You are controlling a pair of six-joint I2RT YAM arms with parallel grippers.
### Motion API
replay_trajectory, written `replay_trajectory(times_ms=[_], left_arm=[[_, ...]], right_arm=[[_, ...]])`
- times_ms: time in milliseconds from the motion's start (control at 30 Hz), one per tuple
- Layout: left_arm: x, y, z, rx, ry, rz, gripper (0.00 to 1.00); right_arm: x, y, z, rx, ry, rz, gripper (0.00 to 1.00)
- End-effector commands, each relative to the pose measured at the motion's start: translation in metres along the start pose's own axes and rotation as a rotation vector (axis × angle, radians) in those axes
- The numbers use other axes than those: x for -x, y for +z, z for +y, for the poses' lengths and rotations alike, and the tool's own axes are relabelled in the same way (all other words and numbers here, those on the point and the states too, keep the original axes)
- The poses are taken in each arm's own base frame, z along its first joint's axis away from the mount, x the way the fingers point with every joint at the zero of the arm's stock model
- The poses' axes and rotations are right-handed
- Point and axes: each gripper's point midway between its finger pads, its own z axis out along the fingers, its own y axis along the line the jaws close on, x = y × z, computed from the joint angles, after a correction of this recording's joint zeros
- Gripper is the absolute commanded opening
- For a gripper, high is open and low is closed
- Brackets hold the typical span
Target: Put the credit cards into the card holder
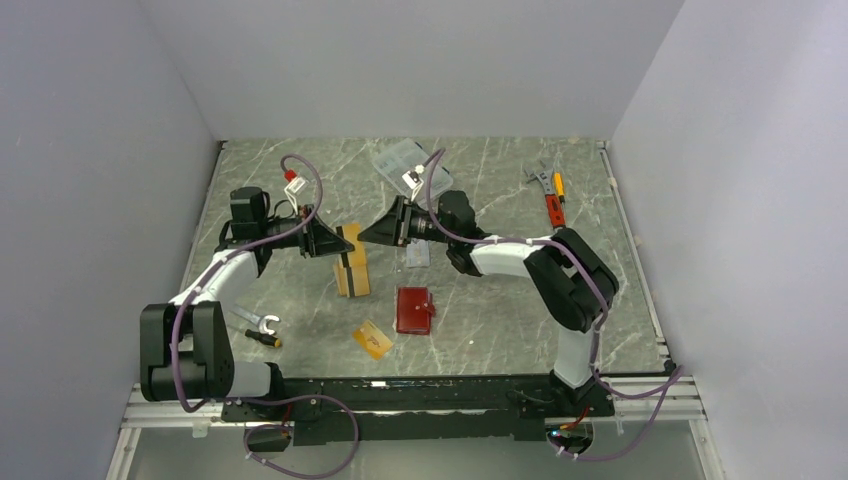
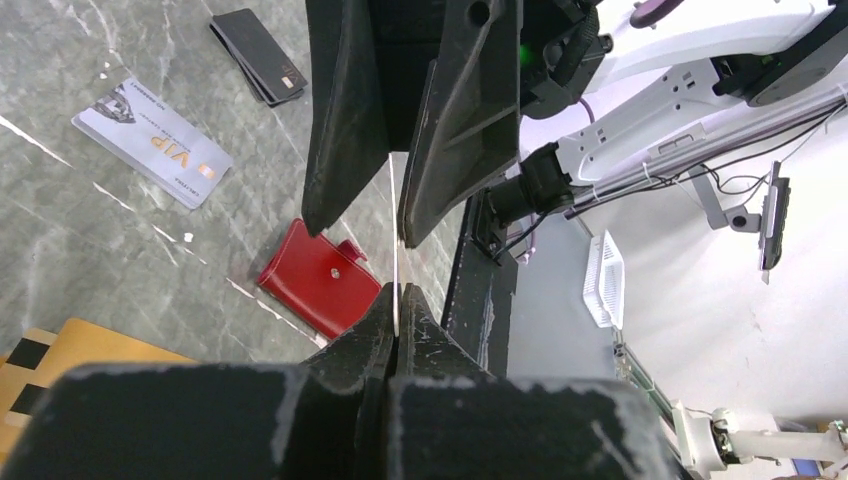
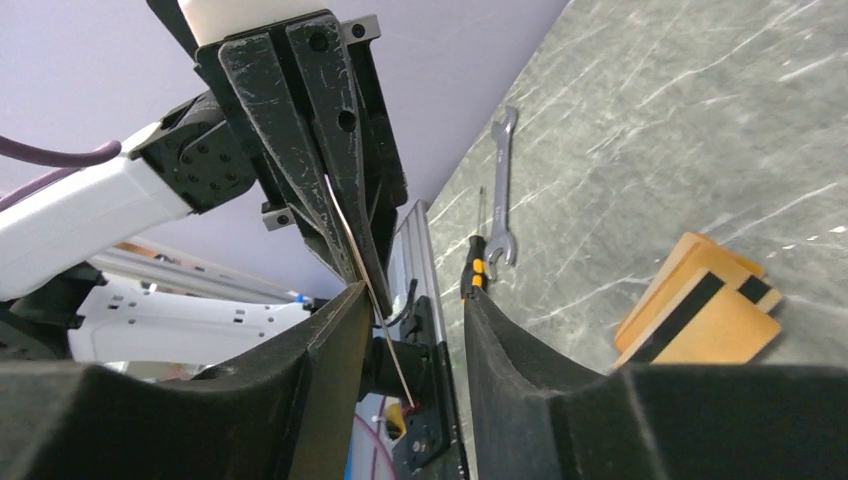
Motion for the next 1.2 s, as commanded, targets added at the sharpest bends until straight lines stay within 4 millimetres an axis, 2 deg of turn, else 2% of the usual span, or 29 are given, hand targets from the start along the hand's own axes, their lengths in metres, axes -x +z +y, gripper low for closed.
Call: replay_trajectory(times_ms=[0, 233, 333, 367, 467, 667, 867, 1000, 1067, 1167], left_arm=[[0.004, 0.004, -0.029, -0.096, 0.097, 0.037, 0.0], [-0.002, 0.007, -0.035, -0.113, 0.103, 0.073, 0.0], [-0.003, 0.01, -0.04, -0.117, 0.116, 0.085, 0.07], [-0.003, 0.01, -0.041, -0.117, 0.12, 0.087, 0.11], [-0.005, 0.009, -0.046, -0.126, 0.133, 0.093, 0.23], [-0.007, 0.004, -0.065, -0.202, 0.177, 0.093, 0.3], [-0.001, -0.001, -0.077, -0.258, 0.163, 0.063, 0.31], [0.025, -0.009, -0.083, -0.245, 0.208, -0.062, 0.31], [0.038, -0.01, -0.083, -0.233, 0.209, -0.091, 0.27], [0.038, -0.011, -0.084, -0.235, 0.221, -0.108, 0.25]], right_arm=[[0.008, 0.014, 0.032, 0.108, -0.054, -0.005, 0.39], [0.009, 0.015, 0.046, 0.154, -0.036, -0.014, 0.17], [0.01, 0.014, 0.048, 0.154, -0.035, -0.019, 0.01], [0.011, 0.012, 0.05, 0.151, -0.039, -0.026, 0.0], [0.021, 0.005, 0.052, 0.12, -0.074, -0.058, 0.0], [0.031, -0.006, 0.048, 0.04, -0.14, -0.092, 0.0], [0.024, -0.01, 0.048, 0.047, -0.133, -0.081, 0.0], [0.017, -0.013, 0.05, 0.05, -0.134, -0.065, 0.0], [0.014, -0.014, 0.052, 0.051, -0.136, -0.056, 0.0], [0.009, -0.013, 0.061, 0.062, -0.151, -0.04, 0.0]])
